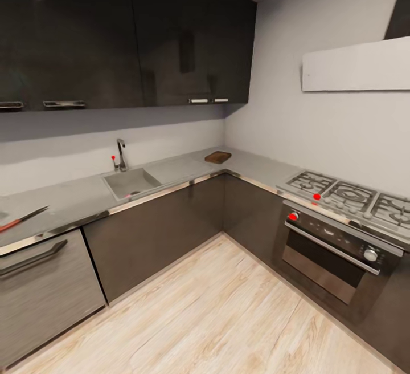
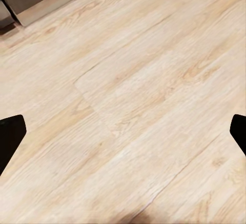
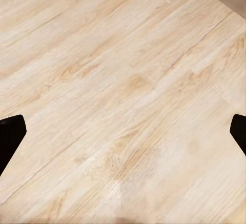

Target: In the kitchen, take the Vidalia onion out of the sink, dice it on the chopping board with the paring knife, put the diced onion into the bowl on the countertop, then place both the paring knife and the chopping board into the sink.

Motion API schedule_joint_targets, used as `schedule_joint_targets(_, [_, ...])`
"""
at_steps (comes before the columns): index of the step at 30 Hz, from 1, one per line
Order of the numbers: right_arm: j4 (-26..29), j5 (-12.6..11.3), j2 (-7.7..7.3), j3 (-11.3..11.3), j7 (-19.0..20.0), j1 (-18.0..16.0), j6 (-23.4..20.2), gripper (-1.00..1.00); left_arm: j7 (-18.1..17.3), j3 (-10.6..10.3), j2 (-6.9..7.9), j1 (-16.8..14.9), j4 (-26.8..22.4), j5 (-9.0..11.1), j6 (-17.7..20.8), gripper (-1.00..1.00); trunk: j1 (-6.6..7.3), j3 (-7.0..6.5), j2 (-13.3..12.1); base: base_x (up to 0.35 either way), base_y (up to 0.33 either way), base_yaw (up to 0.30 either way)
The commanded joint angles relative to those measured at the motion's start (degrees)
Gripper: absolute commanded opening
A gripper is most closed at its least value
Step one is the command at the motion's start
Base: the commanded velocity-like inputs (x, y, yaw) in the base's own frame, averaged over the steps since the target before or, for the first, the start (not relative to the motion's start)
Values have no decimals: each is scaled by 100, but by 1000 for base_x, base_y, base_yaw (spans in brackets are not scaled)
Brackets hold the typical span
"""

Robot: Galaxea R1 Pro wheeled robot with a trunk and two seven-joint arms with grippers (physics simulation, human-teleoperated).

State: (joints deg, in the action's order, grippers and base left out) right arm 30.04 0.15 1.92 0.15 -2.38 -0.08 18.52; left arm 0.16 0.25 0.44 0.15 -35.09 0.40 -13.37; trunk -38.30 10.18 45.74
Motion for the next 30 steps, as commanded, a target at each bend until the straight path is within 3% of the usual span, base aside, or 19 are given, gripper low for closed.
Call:
schedule_joint_targets(1, [2, 2, 1, 2, -20, -1, 12, 100, 2, 2, 0, 2, -6, 4, -8, 100, 21, -12, -36, 0, 0, 0])
schedule_joint_targets(30, [2, 4, 1, 2, -21, -1, 12, 100, 2, 6, 0, 2, -6, 4, -8, 100, 658, -533, -1199, 0, 0, 0])
